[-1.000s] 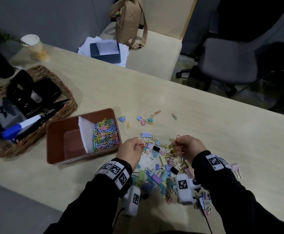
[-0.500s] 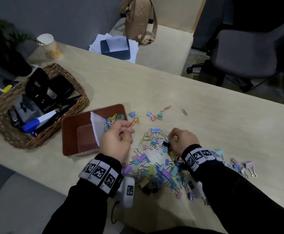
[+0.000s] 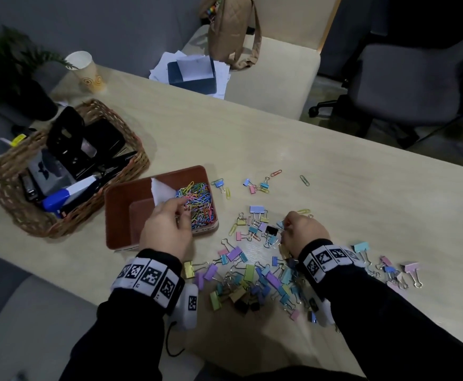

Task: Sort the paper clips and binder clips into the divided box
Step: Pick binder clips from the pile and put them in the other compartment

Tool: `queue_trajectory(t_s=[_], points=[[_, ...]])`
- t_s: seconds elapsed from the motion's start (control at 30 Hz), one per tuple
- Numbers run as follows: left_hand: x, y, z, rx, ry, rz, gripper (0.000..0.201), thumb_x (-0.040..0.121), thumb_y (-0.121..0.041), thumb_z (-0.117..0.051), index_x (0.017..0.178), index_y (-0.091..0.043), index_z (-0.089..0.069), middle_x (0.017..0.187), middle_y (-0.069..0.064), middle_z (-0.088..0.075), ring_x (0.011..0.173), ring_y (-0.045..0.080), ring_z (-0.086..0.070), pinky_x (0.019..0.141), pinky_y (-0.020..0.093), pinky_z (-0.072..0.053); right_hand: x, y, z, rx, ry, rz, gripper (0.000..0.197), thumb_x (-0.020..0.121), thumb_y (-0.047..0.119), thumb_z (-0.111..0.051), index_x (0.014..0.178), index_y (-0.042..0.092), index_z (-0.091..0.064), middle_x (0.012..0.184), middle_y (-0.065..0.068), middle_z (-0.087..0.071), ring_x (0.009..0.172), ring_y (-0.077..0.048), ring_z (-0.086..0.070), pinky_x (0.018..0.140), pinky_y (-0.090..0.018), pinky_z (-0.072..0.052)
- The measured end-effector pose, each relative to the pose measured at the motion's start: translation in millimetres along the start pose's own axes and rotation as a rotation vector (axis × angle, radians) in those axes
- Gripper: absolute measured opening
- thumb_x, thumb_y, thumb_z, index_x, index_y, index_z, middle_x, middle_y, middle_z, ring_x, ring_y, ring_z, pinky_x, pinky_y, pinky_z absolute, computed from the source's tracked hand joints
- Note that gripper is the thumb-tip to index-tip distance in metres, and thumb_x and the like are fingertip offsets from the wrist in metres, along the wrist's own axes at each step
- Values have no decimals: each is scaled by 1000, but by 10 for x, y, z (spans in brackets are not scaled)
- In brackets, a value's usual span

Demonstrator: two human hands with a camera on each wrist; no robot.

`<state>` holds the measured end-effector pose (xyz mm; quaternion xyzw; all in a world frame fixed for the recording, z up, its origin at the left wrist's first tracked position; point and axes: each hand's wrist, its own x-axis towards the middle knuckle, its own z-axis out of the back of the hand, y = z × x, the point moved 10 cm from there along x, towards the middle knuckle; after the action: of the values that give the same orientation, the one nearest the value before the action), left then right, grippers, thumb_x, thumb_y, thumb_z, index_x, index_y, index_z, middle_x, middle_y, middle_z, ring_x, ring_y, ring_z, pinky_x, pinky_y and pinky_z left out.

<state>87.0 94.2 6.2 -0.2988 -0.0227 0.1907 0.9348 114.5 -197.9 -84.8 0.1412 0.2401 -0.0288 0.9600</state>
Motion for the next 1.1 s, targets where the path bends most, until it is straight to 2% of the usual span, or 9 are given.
queue_trajectory(t_s=[0.13, 0.3, 0.43, 0.5, 0.6, 0.73, 0.83, 1.0, 1.1], points=[[-160, -436, -49, -71, -37, -208, 18, 85, -24, -58, 100, -21, -68, 84, -6, -56, 67, 18, -55, 65, 28, -47, -8, 25, -95, -34, 43, -2, 14, 87, 17, -52, 100, 15, -53, 93, -6, -65, 80, -26, -58, 71, -30, -51], [-504, -813, -700, -72, 332, -327, 12, 90, -21, -58, 93, -21, -69, 79, -5, -69, 69, 11, -62, 72, 29, -51, -44, 129, -81, -66, 70, 47, 14, 90, 20, -47, 101, 12, -49, 92, -7, -65, 84, -28, -62, 68, -31, -48], [-655, -665, -1192, -265, 555, -11, 31, 91, -26, -59, 121, -19, -64, 95, 0, -71, 80, 11, -64, 84, 29, -53, -185, 219, 76, 322, 14, 88, 7, 92, 21, -48, 87, 18, -51, 77, -3, -62, 74, -25, -59, 63, -29, -43], [-696, -590, -1329, -563, 583, 207, 36, 92, -25, -59, 124, -8, -60, 83, 3, -70, 65, 10, -62, 67, 32, -57, -272, 304, 142, 539, 16, 108, 7, 90, 15, -51, 84, 18, -53, 73, -2, -60, 67, -21, -56, 62, -29, -45], [-732, -644, -1401, -861, 643, 363, 25, 97, -18, -53, 109, 3, -60, 57, -8, -60, 47, 1, -56, 48, 15, -45, -374, 466, 213, 597, 19, 160, 12, 89, 9, -49, 93, 16, -59, 78, -1, -61, 70, -18, -55, 62, -25, -43], [-688, -646, -1322, -964, 611, 403, 19, 97, -11, -51, 111, -3, -62, 72, 0, -65, 50, 0, -60, 45, 13, -46, -496, 645, 259, 552, 53, 191, 29, 86, 9, -51, 114, 17, -58, 88, 0, -64, 78, -14, -57, 58, -8, -38], [-713, -568, -1310, -1018, 620, 439, 15, 98, -10, -47, 95, -2, -60, 66, 2, -64, 48, 3, -59, 44, 13, -46, -567, 746, 249, 492, 108, 231, 45, 86, 6, -51, 130, 18, -53, 106, -4, -67, 96, -17, -61, 75, -13, -43], [-611, -393, -1126, -832, 546, 372, 21, 99, -11, -45, 86, -11, -62, 74, 6, -62, 61, 17, -54, 57, 29, -51, -315, 290, 460, 583, -87, 75, 13, 87, 8, -63, 97, 16, -68, 83, -1, -70, 70, -15, -63, 63, -22, -51], [-374, -389, -694, -654, 381, 205, 27, 100, -14, -41, 84, -19, -62, 67, 3, -55, 57, 18, -50, 54, 27, -43, -10, -82, 575, 322, -179, -5, 14, 89, 9, -59, 101, 16, -65, 95, 0, -65, 79, -15, -60, 68, -20, -47]])
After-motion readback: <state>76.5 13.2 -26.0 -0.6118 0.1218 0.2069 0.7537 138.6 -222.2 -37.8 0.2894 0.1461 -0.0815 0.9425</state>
